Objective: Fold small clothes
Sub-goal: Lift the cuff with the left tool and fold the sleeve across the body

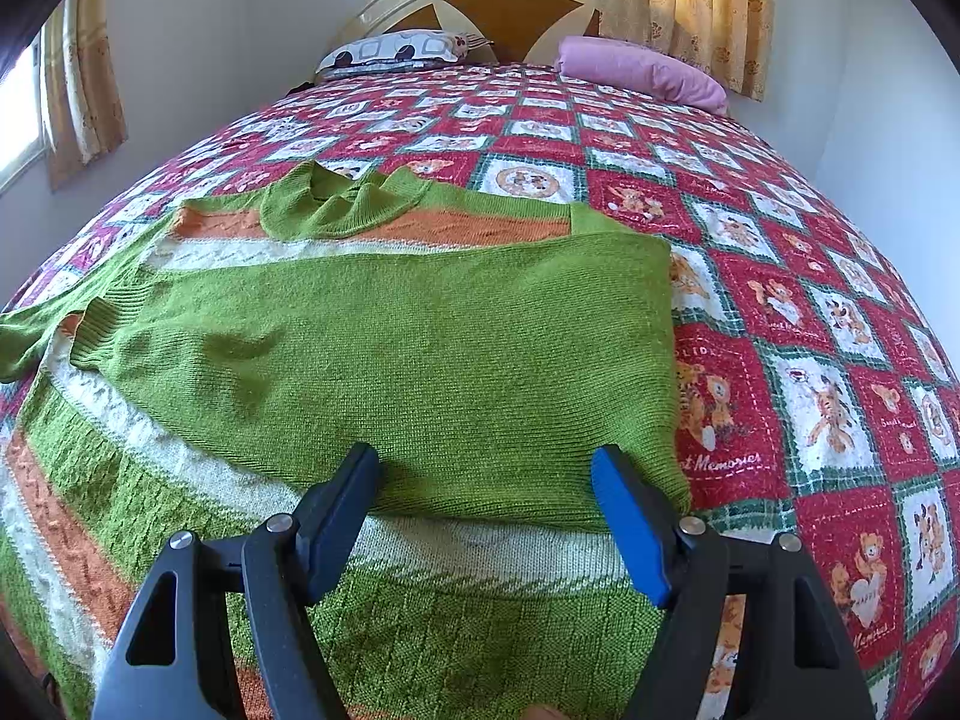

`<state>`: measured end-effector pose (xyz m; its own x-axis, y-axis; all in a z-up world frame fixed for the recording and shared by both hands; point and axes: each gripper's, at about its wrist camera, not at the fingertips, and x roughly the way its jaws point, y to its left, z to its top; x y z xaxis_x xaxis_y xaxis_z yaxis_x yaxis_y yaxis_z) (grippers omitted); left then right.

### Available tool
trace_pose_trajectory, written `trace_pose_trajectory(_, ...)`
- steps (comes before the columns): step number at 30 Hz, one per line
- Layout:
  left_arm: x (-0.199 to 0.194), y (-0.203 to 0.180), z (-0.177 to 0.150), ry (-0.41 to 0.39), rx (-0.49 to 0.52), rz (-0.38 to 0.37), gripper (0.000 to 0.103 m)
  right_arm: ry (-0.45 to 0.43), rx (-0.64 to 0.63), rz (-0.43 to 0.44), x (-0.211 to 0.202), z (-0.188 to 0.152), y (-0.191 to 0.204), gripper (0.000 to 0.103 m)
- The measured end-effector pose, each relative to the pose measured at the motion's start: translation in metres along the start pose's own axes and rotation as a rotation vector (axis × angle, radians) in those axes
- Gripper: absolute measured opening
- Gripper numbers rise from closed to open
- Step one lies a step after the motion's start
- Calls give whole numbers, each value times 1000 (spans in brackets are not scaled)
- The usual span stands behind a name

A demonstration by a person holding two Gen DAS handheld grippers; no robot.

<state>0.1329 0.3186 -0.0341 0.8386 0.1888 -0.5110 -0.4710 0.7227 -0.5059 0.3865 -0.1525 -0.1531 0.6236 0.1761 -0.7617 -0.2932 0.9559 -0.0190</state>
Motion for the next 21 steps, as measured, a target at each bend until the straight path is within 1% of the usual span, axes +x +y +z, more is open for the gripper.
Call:
trace_pose_trajectory(9, 5, -52, 11, -3, 71, -64, 6, 0, 0, -1, 0, 0, 0, 74)
trace_pose_trajectory(17, 6, -114, 21, -5, 145, -142, 6, -1, 2, 0, 0, 0, 0, 74)
trace_pose_trajectory(21, 6, -138, 20, -5, 169, -171, 6, -1, 3, 2, 0, 0, 0, 74)
